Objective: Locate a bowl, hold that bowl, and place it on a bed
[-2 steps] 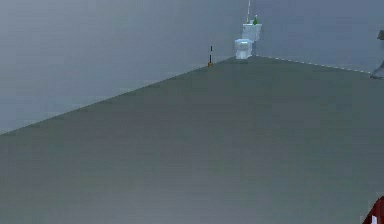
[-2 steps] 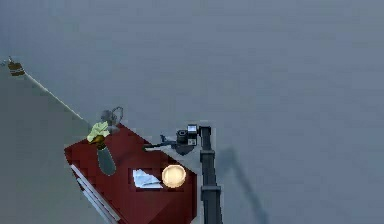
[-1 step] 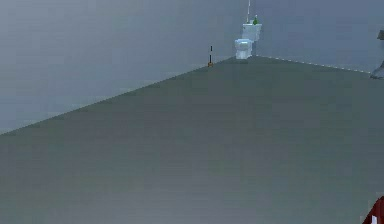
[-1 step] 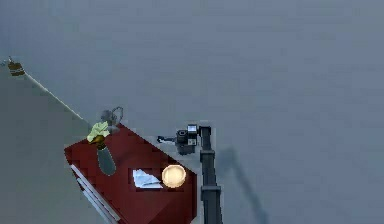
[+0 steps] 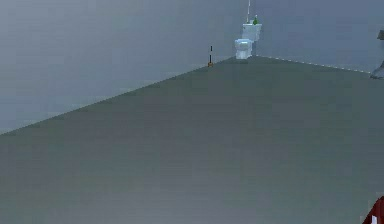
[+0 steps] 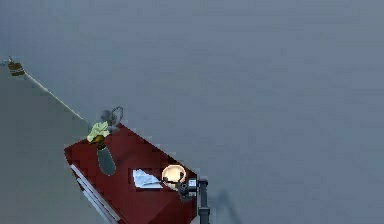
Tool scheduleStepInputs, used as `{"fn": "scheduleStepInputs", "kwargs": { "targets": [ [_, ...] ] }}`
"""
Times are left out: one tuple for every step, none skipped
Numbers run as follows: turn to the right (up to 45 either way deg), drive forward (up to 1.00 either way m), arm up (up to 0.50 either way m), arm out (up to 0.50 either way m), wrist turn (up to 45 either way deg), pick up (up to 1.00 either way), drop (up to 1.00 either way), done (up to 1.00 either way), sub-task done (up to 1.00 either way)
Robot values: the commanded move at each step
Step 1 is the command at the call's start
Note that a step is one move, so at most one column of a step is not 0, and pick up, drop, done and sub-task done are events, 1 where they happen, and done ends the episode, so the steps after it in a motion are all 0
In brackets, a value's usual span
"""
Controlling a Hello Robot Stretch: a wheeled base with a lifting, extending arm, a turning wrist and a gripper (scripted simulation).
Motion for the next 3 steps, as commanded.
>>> {"fn": "scheduleStepInputs", "kwargs": {
  "targets": [
    [0.0, 0.00, 0.00, 0.00, 0.0, 1.00, 0.00, 0.00, 0.00],
    [0.0, 0.00, 0.10, 0.00, 0.0, 0.00, 0.00, 0.00, 0.00],
    [0.0, 0.00, 0.50, 0.00, 0.0, 0.00, 0.00, 0.00, 0.00]
  ]
}}
